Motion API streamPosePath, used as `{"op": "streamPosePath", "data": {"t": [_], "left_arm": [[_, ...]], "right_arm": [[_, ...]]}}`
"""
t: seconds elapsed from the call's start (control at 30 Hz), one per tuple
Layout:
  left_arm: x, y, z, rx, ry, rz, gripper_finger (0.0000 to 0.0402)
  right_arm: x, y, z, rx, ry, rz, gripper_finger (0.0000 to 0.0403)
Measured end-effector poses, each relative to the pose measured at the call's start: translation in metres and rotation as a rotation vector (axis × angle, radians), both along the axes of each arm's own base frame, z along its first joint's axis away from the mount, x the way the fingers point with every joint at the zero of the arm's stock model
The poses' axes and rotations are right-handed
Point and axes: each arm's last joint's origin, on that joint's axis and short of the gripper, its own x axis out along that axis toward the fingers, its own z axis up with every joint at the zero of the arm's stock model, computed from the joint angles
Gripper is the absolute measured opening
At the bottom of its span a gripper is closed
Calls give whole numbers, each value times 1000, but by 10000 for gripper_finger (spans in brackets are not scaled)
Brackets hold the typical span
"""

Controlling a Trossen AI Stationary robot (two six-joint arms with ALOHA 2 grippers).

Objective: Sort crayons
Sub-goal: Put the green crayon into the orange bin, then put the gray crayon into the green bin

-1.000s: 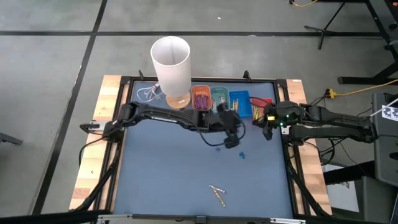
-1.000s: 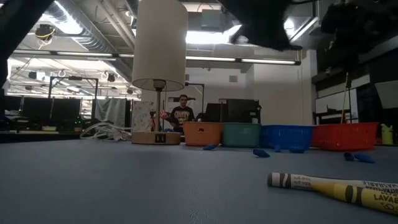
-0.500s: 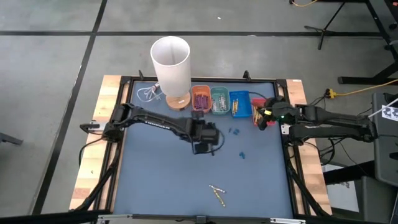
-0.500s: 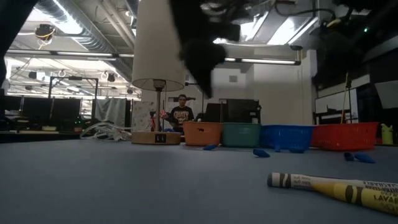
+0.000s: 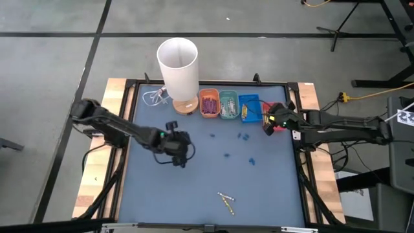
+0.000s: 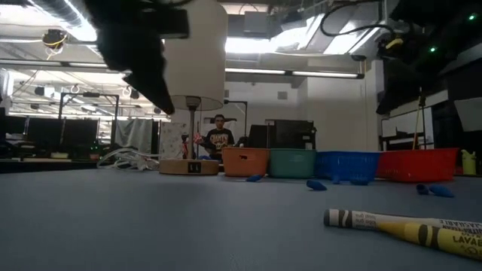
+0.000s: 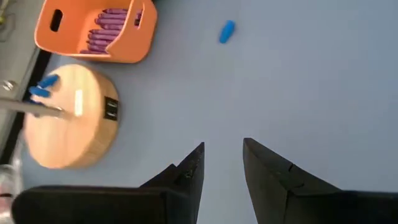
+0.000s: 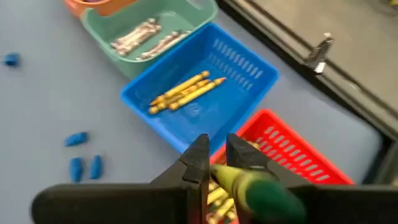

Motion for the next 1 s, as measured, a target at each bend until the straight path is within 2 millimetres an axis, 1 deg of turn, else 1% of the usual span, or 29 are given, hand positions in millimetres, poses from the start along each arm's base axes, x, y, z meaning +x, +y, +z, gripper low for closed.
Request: {"op": "streamPosePath", "data": {"t": [0.1, 0.17, 0.33, 0.47, 0.6, 0.73, 0.8, 0.87, 1.0], "left_arm": [[-16, -7, -1, -42, -87, 1, 95], [-21, -13, -5, -73, -137, 3, 95], [-24, -28, -14, -121, -222, -35, 95], [-24, -37, -18, -148, -282, -65, 95], [-23, -43, -16, -164, -334, -81, 94], [-21, -45, -14, -176, -362, -84, 94], [-20, -45, -14, -181, -374, -84, 94], [-19, -46, -12, -188, -391, -84, 94], [-18, -46, -11, -194, -407, -84, 94]], "right_arm": [[2, -2, -2, -37, 33, -32, 68], [3, -2, -3, -59, 49, -45, 87], [5, -3, -5, -75, 72, -55, 136], [7, -1, -3, -10, 49, -3, 156], [15, 4, 11, 171, -55, 154, 158], [28, 14, 25, 383, -267, 363, 158], [37, 22, 29, 413, -355, 473, 158], [44, 33, 31, 416, -406, 558, 158], [55, 59, 31, 423, -434, 695, 158]]}}
